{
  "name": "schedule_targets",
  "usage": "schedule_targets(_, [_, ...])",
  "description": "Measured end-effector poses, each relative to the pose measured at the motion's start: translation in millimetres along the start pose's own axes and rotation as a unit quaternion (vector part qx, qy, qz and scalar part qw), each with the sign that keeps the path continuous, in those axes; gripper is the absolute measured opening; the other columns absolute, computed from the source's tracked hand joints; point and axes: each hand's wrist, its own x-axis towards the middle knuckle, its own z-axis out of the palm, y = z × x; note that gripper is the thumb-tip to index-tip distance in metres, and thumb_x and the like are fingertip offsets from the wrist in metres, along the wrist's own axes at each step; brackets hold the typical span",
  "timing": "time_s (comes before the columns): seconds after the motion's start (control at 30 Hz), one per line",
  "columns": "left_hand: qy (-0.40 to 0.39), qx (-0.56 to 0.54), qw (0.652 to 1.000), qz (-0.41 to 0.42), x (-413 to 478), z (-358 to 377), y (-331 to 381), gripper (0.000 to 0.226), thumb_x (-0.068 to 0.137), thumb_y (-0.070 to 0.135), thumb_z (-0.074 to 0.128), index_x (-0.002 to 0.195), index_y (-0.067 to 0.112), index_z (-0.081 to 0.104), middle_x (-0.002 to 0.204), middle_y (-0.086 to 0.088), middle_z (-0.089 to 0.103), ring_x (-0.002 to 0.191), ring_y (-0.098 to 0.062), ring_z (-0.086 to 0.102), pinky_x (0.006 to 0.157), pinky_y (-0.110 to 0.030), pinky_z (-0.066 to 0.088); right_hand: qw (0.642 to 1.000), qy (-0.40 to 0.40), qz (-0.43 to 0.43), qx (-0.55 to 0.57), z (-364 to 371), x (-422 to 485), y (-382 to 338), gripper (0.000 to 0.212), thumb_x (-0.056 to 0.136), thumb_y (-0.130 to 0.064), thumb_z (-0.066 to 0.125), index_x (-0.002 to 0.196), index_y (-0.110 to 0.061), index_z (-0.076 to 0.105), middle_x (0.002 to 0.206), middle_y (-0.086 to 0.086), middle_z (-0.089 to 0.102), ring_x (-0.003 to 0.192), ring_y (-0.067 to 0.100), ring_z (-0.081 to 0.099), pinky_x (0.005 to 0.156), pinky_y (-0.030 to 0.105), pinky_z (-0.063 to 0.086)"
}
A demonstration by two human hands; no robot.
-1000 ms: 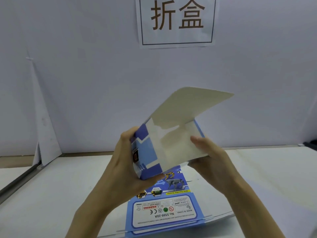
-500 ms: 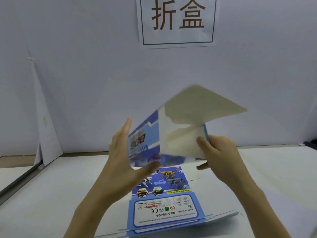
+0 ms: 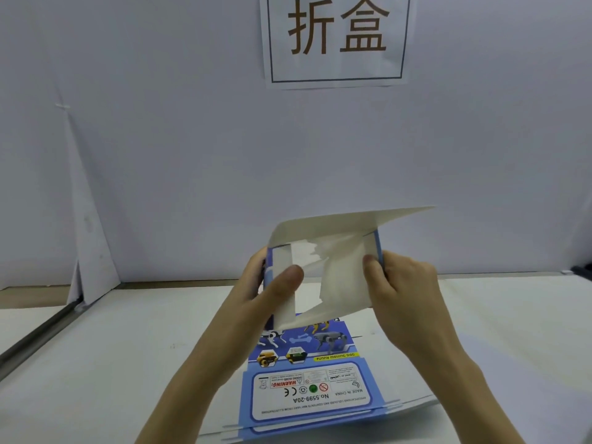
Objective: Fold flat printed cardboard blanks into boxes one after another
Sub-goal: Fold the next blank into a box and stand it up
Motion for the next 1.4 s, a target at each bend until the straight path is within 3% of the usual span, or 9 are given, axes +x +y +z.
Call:
schedule_targets(0.1, [0.106, 0.116, 0.988, -0.002, -2.6, -2.5, -3.6, 0.028, 0.083, 0.057, 0.053, 0.100, 0.034, 0.056, 0.085, 0.009, 0.069, 0.074, -0.007, 0.065, 0.055, -0.011, 0.045, 0.999, -0.010, -0.036, -0.025, 3.6, -4.6, -7.9, 0.044, 0.097, -0.021, 0.043, 0.055, -0.022, 0.031, 0.042, -0.005, 0.035, 0.038, 0.016, 0.034, 0.040, 0.022, 0.024])
schedule_targets(0.23, [0.243, 0.382, 0.892, 0.013, 0.3, -4.5, -10.3, 0.032, 0.101, 0.029, 0.035, 0.077, 0.011, 0.044, 0.070, 0.000, 0.055, 0.060, -0.013, 0.053, 0.046, -0.013, 0.036, 0.997, -0.032, -0.049, -0.054, 12.8, -10.2, -15.3, 0.043, 0.098, -0.019, 0.043, 0.060, -0.028, 0.025, 0.048, -0.007, 0.041, 0.039, 0.011, 0.033, 0.041, 0.022, 0.028])
schedule_targets(0.4, [0.306, 0.398, 0.863, 0.053, 0.5, -1.4, -11.6, 0.024, 0.099, 0.026, 0.038, 0.085, 0.010, 0.048, 0.075, -0.005, 0.057, 0.056, -0.010, 0.050, 0.049, -0.013, 0.033, 0.998, -0.057, -0.006, -0.037, 17.7, -12.1, -15.2, 0.038, 0.100, -0.020, 0.041, 0.064, -0.025, 0.029, 0.066, 0.000, 0.055, 0.051, 0.014, 0.045, 0.047, 0.020, 0.035])
schedule_targets(0.6, [0.270, 0.427, 0.861, 0.064, -1.2, -0.7, -9.0, 0.019, 0.096, 0.025, 0.048, 0.092, 0.010, 0.058, 0.078, -0.003, 0.063, 0.060, -0.012, 0.054, 0.056, -0.013, 0.036, 0.988, -0.139, 0.049, -0.049, 14.8, -10.5, -12.9, 0.023, 0.100, -0.015, 0.037, 0.077, -0.017, 0.041, 0.087, 0.011, 0.065, 0.077, 0.028, 0.061, 0.070, 0.042, 0.053])
schedule_targets(0.7, [0.254, 0.354, 0.893, 0.117, -2.1, -2.6, -0.9, 0.025, 0.092, 0.046, 0.043, 0.086, 0.025, 0.055, 0.064, 0.015, 0.055, 0.055, -0.010, 0.054, 0.048, -0.011, 0.036, 0.978, -0.145, 0.104, 0.107, 8.0, -7.1, -8.7, 0.039, 0.094, -0.017, 0.048, 0.117, -0.047, 0.038, 0.069, 0.005, 0.068, 0.064, 0.022, 0.067, 0.057, 0.031, 0.058])
schedule_targets(0.83, [0.169, 0.073, 0.972, 0.145, -3.7, -10.2, 5.2, 0.087, 0.069, 0.075, 0.061, 0.143, 0.044, 0.028, 0.138, 0.025, 0.045, 0.117, 0.018, 0.046, 0.083, 0.002, 0.039, 0.925, -0.125, 0.232, 0.275, 3.7, 0.4, -5.4, 0.018, 0.088, -0.008, 0.054, 0.103, -0.018, 0.057, 0.063, 0.007, 0.071, 0.055, 0.024, 0.070, 0.049, 0.030, 0.057])
schedule_targets(1.03, [0.121, 0.427, 0.871, 0.209, -1.3, -2.2, -12.7, 0.126, 0.052, 0.082, 0.065, 0.144, 0.036, -0.008, 0.158, 0.007, -0.012, 0.147, -0.014, -0.012, 0.119, -0.054, 0.007, 0.855, -0.216, 0.266, 0.389, -6.2, 1.4, -13.9, 0.023, 0.095, -0.020, 0.051, 0.087, -0.001, 0.062, 0.066, 0.019, 0.071, 0.053, 0.027, 0.069, 0.044, 0.026, 0.053])
schedule_targets(1.23, [0.118, 0.407, 0.880, 0.215, -0.7, -17.1, -8.3, 0.121, 0.052, 0.073, 0.066, 0.145, 0.048, -0.007, 0.153, -0.002, 0.009, 0.144, -0.022, 0.016, 0.109, -0.061, 0.030, 0.939, -0.129, 0.151, 0.279, -11.9, 5.3, -0.4, 0.042, 0.083, -0.047, 0.063, 0.084, -0.006, 0.068, 0.064, 0.004, 0.068, 0.053, 0.020, 0.064, 0.050, 0.032, 0.054])
schedule_targets(1.4, [0.098, 0.422, 0.867, 0.245, -2.5, -23.9, -11.0, 0.119, 0.052, 0.074, 0.066, 0.147, 0.044, 0.001, 0.149, 0.006, 0.006, 0.141, -0.025, 0.019, 0.098, -0.051, 0.048, 0.899, 0.025, 0.102, 0.425, -21.9, 13.1, 13.4, 0.020, 0.090, -0.024, 0.060, 0.079, -0.011, 0.070, 0.071, -0.004, 0.065, 0.065, 0.009, 0.060, 0.054, 0.024, 0.054])
